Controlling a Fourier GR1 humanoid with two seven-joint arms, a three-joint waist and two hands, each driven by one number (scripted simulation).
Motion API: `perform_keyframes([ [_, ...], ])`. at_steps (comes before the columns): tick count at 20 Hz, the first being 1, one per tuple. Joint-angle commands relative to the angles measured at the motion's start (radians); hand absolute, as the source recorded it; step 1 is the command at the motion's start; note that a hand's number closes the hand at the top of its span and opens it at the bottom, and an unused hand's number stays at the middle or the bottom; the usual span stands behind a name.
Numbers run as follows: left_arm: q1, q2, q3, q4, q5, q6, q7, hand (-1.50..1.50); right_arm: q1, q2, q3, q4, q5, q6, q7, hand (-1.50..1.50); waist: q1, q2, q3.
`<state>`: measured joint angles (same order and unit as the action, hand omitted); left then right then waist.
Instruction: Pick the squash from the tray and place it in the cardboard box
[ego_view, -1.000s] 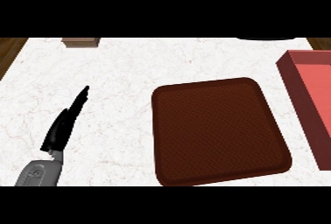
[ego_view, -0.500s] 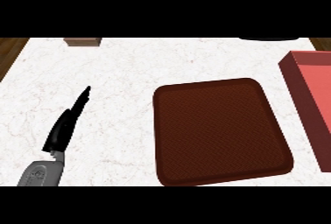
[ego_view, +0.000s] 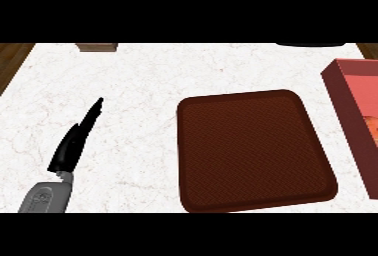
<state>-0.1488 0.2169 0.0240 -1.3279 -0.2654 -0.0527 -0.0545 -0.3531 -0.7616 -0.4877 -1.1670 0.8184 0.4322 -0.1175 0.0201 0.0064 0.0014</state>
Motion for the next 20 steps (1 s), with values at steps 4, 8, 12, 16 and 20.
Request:
perform_keyframes([
  [4,-0.015,0.008,0.009,0.004,0.007,-0.015,0.008,0.00,-0.123,0.115,-0.114,0.129,-0.190,-0.083,-0.153,-1.50,-0.005,-0.003,0.001],
  [8,0.002,0.017,0.025,0.005,0.017,-0.020,0.006,0.00,-0.189,0.111,-0.212,0.181,-0.315,-0.043,-0.156,-1.50,-0.009,-0.005,0.000],
  [12,0.072,-0.052,-0.045,-0.058,-0.044,0.044,0.015,0.00,-0.206,0.088,-0.302,0.318,-0.394,-0.026,-0.121,-1.50,-0.006,-0.006,0.000],
  [16,0.005,-0.003,0.013,-0.012,0.000,-0.004,0.019,0.00,-0.243,0.027,-0.391,0.440,-0.463,-0.060,-0.146,-1.50,-0.011,-0.002,0.000],
  [20,0.017,-0.004,0.006,-0.024,-0.001,-0.011,-0.004,0.00,-0.248,-0.027,-0.431,0.611,-0.487,-0.121,-0.301,-1.50,0.004,0.003,0.002],
])
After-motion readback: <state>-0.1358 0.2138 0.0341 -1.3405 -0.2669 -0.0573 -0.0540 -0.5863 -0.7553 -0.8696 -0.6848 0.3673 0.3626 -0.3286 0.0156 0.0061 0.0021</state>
